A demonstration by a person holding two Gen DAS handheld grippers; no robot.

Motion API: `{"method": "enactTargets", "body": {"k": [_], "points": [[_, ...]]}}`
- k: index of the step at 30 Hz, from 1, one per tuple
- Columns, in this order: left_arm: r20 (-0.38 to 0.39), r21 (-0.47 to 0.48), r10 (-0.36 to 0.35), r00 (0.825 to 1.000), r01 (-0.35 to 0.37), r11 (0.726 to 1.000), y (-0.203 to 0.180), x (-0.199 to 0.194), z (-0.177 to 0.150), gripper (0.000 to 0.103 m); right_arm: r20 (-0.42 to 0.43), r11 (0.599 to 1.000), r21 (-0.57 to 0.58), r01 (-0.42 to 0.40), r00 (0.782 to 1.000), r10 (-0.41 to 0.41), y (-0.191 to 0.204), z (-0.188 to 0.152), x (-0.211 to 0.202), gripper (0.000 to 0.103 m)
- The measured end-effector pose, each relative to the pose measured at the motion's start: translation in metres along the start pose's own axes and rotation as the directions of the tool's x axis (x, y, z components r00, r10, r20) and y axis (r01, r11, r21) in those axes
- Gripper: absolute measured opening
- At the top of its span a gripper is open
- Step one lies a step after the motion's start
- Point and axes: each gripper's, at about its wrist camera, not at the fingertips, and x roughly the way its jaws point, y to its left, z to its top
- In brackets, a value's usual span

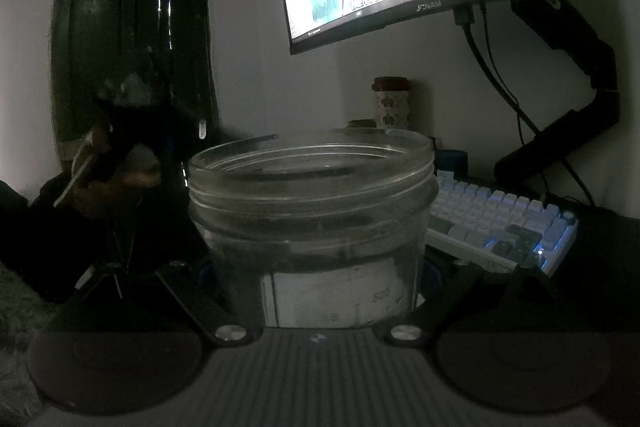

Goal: Clean container
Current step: 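Push the tissue down into the jar with the left tool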

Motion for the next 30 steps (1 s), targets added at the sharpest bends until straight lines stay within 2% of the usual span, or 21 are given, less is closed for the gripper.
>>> {"method": "enactTargets", "body": {"k": [2,3,5,7,10,13,15,18,20,21,22,24,27,30], "points": [[-0.053,0.063,0.042,0.998,-0.038,0.997,-0.004,0.007,-0.006,0.08,-0.002,1.0,0.0,-0.002,1.0,0.002,0.0,0.0,0.0,0.092],[-0.062,0.101,0.057,0.996,-0.051,0.994,-0.009,0.011,-0.009,0.076,-0.002,1.0,0.001,-0.001,1.0,0.001,0.0,0.0,0.0,0.092],[-0.067,0.188,0.096,0.993,-0.082,0.979,-0.02,0.021,-0.011,0.074,-0.002,1.0,0.002,-0.001,1.0,0.001,0.0,0.001,0.0,0.092],[-0.066,0.274,0.15,0.986,-0.127,0.953,-0.031,0.035,-0.012,0.069,-0.002,1.0,0.002,-0.001,1.0,0.001,0.0,0.001,0.0,0.092],[-0.102,0.387,0.21,0.972,-0.156,0.909,-0.048,0.06,-0.018,0.065,-0.001,1.0,0.002,-0.001,1.0,0.001,0.0,0.001,0.0,0.092],[-0.122,0.458,0.286,0.95,-0.202,0.865,-0.058,0.084,-0.025,0.06,0.0,1.0,-0.002,0.0,1.0,0.0,0.0,0.001,0.0,0.092],[-0.134,0.472,0.314,0.94,-0.218,0.854,-0.061,0.092,-0.029,0.059,-0.001,1.0,-0.006,0.002,1.0,-0.002,0.001,0.0,0.0,0.092],[-0.151,0.482,0.321,0.935,-0.214,0.85,-0.062,0.102,-0.034,0.058,-0.002,1.0,-0.007,0.002,1.0,-0.002,0.001,0.0,0.0,0.093],[-0.143,0.481,0.308,0.941,-0.206,0.852,-0.062,0.1,-0.036,0.057,-0.002,1.0,-0.006,0.005,1.0,-0.005,0.001,0.0,0.0,0.093],[-0.146,0.476,0.299,0.943,-0.198,0.857,-0.061,0.099,-0.036,0.047,-0.002,1.0,-0.004,0.004,1.0,-0.004,0.001,0.0,0.0,0.093],[-0.151,0.458,0.276,0.949,-0.18,0.87,-0.059,0.096,-0.036,0.032,-0.001,1.0,-0.003,0.002,1.0,-0.002,0.001,0.0,-0.001,0.093],[-0.131,0.449,0.287,0.949,-0.201,0.87,-0.057,0.096,-0.035,0.014,-0.002,1.0,-0.003,0.002,1.0,-0.002,0.001,0.0,0.0,0.093],[-0.13,0.404,0.277,0.952,-0.204,0.892,-0.048,0.092,-0.031,0.004,-0.001,1.0,-0.001,0.003,1.0,-0.003,0.0,0.0,-0.001,0.093],[-0.115,0.352,0.243,0.963,-0.189,0.917,-0.038,0.087,-0.027,0.002,0.0,1.0,-0.002,0.003,1.0,-0.003,0.0,0.0,-0.001,0.093]]}}
